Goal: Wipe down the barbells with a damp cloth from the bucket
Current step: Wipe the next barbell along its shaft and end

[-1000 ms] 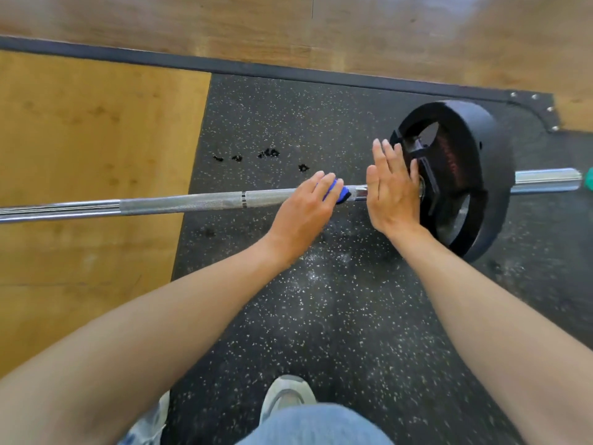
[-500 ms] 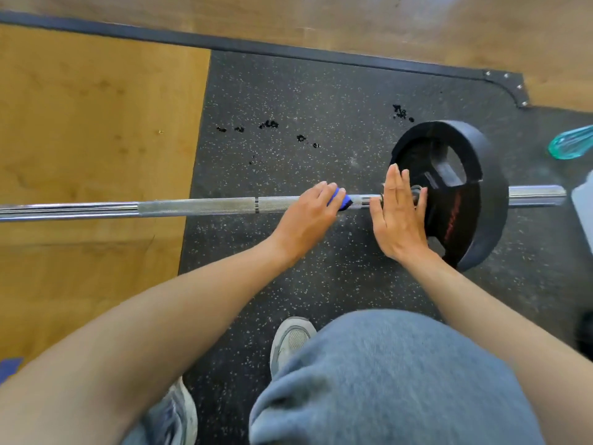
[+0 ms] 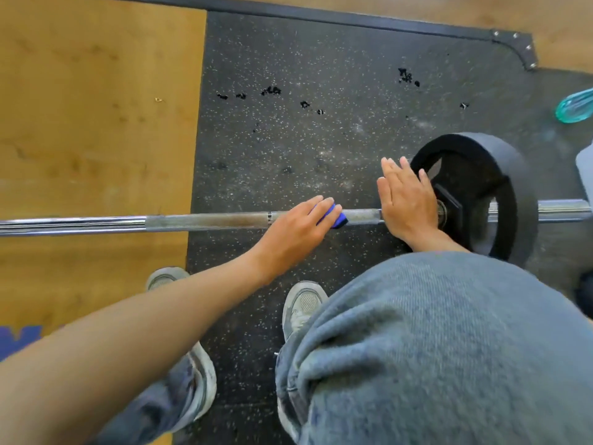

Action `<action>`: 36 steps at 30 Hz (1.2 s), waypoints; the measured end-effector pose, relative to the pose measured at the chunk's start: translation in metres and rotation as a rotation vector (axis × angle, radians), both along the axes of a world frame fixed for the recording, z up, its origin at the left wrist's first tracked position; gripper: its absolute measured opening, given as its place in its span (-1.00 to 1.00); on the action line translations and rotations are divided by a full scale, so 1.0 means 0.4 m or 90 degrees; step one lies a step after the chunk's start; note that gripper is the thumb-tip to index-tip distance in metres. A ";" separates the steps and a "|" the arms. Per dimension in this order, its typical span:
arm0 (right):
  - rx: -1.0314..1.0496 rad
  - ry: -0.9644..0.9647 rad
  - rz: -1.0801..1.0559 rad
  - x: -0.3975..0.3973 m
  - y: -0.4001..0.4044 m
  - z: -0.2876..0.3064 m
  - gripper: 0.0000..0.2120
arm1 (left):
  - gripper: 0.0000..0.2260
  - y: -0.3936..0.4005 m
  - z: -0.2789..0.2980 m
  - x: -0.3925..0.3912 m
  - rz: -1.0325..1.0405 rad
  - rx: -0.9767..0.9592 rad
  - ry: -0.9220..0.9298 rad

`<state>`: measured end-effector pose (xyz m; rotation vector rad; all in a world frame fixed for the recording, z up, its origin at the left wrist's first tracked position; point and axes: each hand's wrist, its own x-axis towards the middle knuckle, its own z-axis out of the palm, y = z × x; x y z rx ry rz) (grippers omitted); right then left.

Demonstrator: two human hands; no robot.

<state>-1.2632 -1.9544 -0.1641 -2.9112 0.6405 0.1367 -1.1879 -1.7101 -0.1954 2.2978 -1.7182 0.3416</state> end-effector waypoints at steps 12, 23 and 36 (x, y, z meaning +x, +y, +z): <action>0.208 -0.201 -0.162 -0.049 0.028 -0.007 -0.49 | -0.54 -0.160 0.012 -0.090 -0.034 -0.054 0.146; 0.279 -0.218 -0.177 0.009 -0.009 -0.011 -0.42 | -0.72 -0.199 0.001 -0.040 0.011 -0.016 0.334; 0.235 -0.237 -0.190 0.003 0.006 -0.003 -0.48 | -0.64 -0.165 0.004 0.014 -0.057 0.064 0.368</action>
